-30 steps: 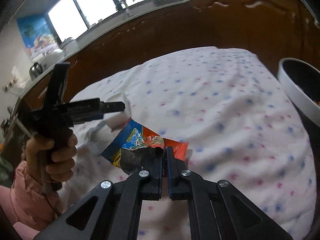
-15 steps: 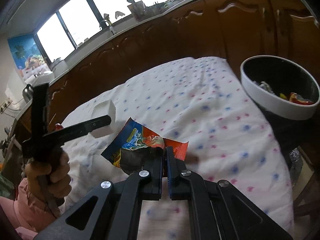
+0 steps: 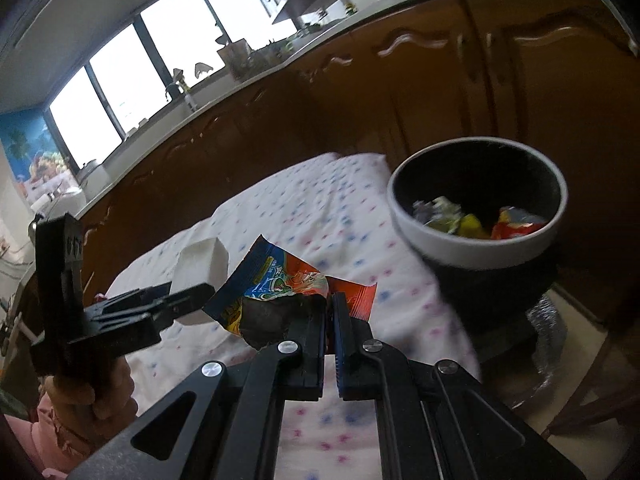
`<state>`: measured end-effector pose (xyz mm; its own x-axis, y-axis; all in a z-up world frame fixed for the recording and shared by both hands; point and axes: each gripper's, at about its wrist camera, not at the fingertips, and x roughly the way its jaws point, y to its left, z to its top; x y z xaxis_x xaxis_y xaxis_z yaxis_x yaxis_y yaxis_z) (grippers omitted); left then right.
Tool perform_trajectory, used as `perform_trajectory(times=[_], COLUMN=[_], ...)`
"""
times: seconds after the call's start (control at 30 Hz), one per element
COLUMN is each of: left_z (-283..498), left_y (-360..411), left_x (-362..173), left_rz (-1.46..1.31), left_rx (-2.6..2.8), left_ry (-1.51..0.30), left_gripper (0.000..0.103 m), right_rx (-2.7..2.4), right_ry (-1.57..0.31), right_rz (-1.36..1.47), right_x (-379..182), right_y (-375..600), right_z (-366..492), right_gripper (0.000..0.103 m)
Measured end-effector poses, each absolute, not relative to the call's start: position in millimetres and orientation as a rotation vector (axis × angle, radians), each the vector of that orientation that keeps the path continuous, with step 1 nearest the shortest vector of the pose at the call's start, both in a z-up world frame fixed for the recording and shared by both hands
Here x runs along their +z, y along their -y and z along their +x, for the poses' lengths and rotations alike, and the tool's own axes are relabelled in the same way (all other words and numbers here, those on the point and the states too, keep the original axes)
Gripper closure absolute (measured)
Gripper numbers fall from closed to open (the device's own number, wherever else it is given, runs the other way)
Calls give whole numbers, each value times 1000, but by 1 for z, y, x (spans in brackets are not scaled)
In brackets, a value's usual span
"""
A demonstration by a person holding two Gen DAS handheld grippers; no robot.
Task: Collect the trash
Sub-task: 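Grasp white sponge block with left tool, then carry sponge and snack bag over the bin and open both tools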
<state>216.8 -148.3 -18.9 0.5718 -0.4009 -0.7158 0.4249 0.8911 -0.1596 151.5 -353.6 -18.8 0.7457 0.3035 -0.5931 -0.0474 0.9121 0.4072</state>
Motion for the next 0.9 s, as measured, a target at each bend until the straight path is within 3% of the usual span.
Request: perform_trajectory(times=[0.9], left_z=[236], left_y=[247], left_x=[9], left_rz=[114], left_rx=[-609], left_ry=[-780], left_gripper=[43], right_rx=[43], right_ry=[-620], right_rz=[434], right_x=[3], right_y=[452], right_z=[168], right_gripper=[99])
